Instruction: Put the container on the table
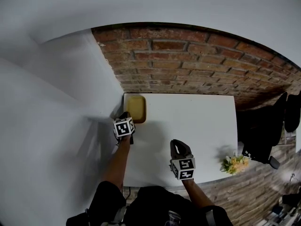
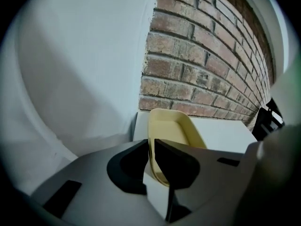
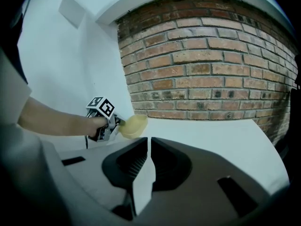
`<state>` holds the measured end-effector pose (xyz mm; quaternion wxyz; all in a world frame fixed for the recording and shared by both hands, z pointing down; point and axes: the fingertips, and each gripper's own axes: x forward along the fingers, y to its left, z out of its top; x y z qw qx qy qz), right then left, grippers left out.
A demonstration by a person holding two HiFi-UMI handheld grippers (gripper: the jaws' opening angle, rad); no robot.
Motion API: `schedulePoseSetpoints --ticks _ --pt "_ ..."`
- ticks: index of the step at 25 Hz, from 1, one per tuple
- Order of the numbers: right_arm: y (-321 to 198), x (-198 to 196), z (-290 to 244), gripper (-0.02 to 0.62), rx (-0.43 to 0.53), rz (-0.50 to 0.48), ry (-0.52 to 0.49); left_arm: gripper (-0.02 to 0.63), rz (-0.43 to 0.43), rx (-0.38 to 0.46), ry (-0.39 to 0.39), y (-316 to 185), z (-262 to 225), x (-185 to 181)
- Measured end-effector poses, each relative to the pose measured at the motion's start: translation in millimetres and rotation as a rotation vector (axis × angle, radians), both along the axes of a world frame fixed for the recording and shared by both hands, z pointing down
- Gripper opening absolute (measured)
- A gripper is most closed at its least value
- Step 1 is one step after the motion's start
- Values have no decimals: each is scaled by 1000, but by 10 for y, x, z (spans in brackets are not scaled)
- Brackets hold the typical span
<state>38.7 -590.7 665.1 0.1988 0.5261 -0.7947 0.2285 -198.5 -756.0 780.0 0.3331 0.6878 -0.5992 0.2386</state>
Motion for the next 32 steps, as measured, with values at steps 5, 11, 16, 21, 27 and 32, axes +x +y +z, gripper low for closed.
schedulePoseSetpoints --ticks 5,11,16,21,27,32 --pt "96 -27 -64 26 14 -7 -3 29 -6 71 -51 106 -200 -39" --pt "267 23 -160 25 37 -11 -10 28 -8 144 -68 302 -470 -62" --pt "351 74 -287 25 68 -35 -12 25 0 198 -46 543 -774 -8" --pt "432 39 -500 25 120 -110 -33 20 12 249 -22 954 -1186 140" --pt "542 73 -796 23 182 -165 -77 20 35 341 -38 1379 -1700 355" --pt "612 143 -949 23 219 -179 -98 14 83 447 -66 1752 -2046 565"
